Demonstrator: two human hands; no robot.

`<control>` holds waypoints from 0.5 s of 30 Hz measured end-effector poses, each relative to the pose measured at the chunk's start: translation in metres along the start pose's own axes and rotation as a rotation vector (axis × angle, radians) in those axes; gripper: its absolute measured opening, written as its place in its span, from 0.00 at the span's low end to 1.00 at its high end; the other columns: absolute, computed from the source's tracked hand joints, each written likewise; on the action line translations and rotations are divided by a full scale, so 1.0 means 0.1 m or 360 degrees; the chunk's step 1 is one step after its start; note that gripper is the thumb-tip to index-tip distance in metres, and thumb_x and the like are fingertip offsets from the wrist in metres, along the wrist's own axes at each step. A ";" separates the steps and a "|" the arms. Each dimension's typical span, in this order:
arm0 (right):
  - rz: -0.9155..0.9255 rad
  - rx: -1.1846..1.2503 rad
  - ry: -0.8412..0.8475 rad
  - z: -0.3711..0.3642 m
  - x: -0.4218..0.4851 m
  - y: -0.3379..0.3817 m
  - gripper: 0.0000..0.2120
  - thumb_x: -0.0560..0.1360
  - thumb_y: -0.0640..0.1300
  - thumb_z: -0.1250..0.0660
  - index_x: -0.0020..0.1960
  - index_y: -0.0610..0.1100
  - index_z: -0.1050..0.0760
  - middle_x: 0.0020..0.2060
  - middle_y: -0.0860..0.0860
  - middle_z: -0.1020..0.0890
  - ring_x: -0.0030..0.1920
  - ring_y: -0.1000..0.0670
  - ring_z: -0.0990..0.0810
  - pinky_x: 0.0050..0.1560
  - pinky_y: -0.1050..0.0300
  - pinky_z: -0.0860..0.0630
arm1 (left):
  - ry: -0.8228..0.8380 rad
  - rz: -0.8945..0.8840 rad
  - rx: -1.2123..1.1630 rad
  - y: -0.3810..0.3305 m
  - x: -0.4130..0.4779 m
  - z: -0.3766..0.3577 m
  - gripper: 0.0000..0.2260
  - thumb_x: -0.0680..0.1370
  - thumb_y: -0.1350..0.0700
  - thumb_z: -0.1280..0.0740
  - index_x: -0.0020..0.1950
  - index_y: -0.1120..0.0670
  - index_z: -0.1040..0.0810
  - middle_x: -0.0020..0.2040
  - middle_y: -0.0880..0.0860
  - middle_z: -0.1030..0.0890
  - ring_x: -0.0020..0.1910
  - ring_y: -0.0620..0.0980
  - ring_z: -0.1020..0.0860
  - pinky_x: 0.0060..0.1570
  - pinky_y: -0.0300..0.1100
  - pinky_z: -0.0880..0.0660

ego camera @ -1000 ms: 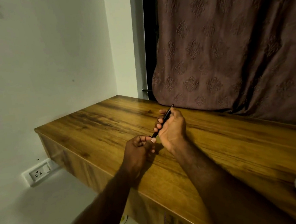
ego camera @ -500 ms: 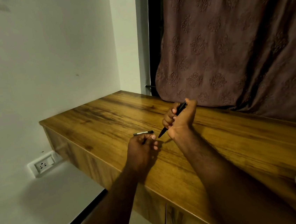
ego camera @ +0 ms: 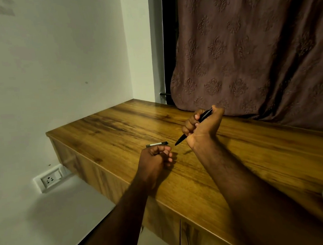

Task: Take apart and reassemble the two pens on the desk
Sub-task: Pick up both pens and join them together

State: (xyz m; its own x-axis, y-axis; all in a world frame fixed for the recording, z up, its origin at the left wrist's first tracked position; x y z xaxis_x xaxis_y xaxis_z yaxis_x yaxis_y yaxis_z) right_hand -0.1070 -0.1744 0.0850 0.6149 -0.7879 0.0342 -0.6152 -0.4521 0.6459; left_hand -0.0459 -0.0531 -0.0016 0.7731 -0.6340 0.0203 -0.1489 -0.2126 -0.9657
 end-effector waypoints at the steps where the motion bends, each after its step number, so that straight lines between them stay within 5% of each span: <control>1: -0.0012 0.0020 0.0005 0.00 0.01 0.01 0.24 0.73 0.60 0.50 0.27 0.45 0.37 0.19 0.52 0.41 0.21 0.52 0.48 0.26 0.63 0.50 | -0.0006 -0.0013 0.0004 -0.01 0.00 0.00 0.07 0.78 0.68 0.38 0.47 0.63 0.21 0.36 0.57 0.22 0.33 0.49 0.24 0.34 0.41 0.28; 10: 0.0075 0.0095 -0.0110 0.02 0.03 0.13 0.24 0.73 0.59 0.49 0.26 0.44 0.36 0.19 0.52 0.40 0.21 0.52 0.47 0.27 0.60 0.50 | 0.0033 -0.0127 -0.0076 -0.02 0.00 -0.04 0.06 0.79 0.67 0.39 0.44 0.63 0.24 0.35 0.56 0.27 0.30 0.45 0.26 0.28 0.35 0.30; 15: 0.0068 0.0055 -0.0093 0.02 0.01 0.12 0.23 0.73 0.58 0.50 0.26 0.44 0.37 0.19 0.51 0.41 0.21 0.52 0.48 0.27 0.61 0.49 | -0.0059 -0.0243 0.0043 -0.09 -0.07 -0.08 0.12 0.83 0.58 0.42 0.45 0.62 0.23 0.32 0.55 0.26 0.26 0.42 0.26 0.26 0.33 0.29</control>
State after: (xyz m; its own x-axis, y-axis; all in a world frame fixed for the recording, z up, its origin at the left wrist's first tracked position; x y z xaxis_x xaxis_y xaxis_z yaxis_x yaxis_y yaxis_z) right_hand -0.1144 -0.1814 0.0913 0.5586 -0.8293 0.0157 -0.6573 -0.4310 0.6181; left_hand -0.0549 -0.0525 0.0086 0.8077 -0.5679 0.1583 -0.0119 -0.2841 -0.9587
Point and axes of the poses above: each hand's wrist, its own x-axis towards the middle knuckle, its own z-axis out of the back of the hand, y = z × x, the point moved 3 cm from there along x, towards the middle knuckle
